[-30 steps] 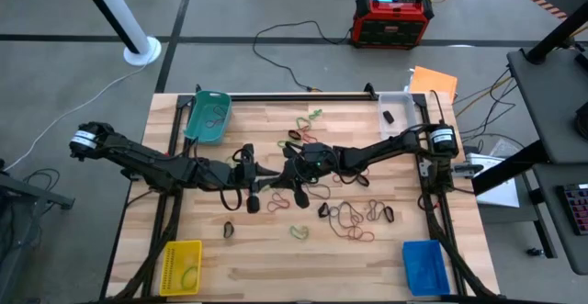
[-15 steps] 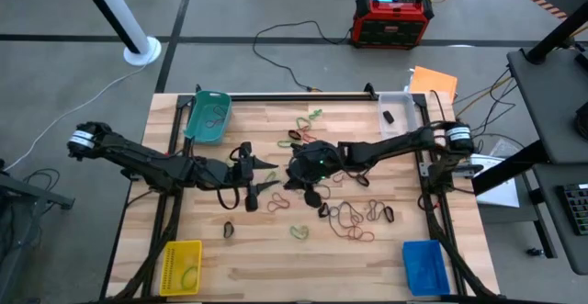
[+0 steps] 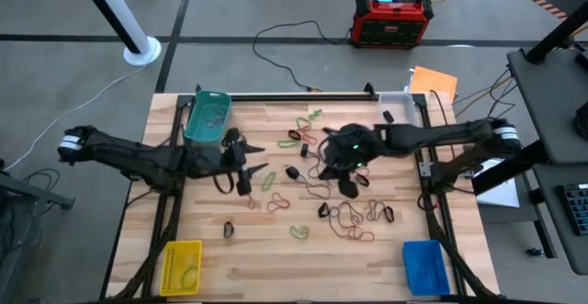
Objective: Sort rubber bands into baskets
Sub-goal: Put the violet rubber band into the blue bin
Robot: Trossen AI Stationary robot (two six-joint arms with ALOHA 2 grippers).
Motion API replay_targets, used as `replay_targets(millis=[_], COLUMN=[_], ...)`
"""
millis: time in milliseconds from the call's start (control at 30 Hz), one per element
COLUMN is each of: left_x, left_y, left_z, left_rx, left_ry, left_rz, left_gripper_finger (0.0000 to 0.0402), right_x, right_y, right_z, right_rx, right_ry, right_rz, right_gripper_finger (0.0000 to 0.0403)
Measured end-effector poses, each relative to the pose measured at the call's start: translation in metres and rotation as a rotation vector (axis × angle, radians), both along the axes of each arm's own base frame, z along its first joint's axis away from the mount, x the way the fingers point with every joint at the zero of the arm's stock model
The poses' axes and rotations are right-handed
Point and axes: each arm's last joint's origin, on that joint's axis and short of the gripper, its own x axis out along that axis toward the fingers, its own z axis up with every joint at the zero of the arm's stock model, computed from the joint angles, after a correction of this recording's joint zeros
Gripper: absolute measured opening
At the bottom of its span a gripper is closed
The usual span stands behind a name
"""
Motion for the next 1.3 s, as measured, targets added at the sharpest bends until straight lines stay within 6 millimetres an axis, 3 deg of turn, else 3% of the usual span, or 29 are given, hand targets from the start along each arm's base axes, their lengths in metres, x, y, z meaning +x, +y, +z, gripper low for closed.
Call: replay_targets(millis=[133, 367, 500, 600, 833, 1067, 1300], left_x=[-0.007, -0.024, -0.029, -0.029, -0.025, -0.021, -0.020], left_y=[0.031, 0.088, 0.103, 0.105, 0.107, 0.109, 0.109], left_z=[-0.005, 0.002, 0.004, 0.008, 0.022, 0.031, 0.031], left_rx=[-0.066, -0.116, -0.145, -0.134, -0.037, 0.021, -0.015], left_ry=[0.089, 0.302, 0.316, 0.311, 0.230, 0.136, 0.119], left_rz=[-0.003, 0.237, 0.230, 0.217, 0.183, 0.178, 0.195], left_gripper_finger=[0.0188, 0.0168, 0.0158, 0.0153, 0.0151, 0.0151, 0.0151], right_x=[-0.018, -0.031, -0.035, -0.041, -0.061, -0.076, -0.101], right_y=[-0.019, -0.066, -0.082, -0.079, -0.037, 0.037, 0.116], right_z=[0.010, 0.012, 0.005, 0.000, 0.014, 0.037, 0.033], right_rx=[0.019, 0.051, 0.145, 0.255, 0.439, 0.570, 0.518], right_ry=[0.034, 0.039, 0.097, 0.193, 0.569, 0.774, 0.948], right_rz=[-0.132, -0.321, -0.348, -0.336, -0.357, -0.361, -0.374], right_gripper_finger=[0.0009, 0.0009, 0.0009, 0.0009, 0.0009, 0.0009, 0.0009])
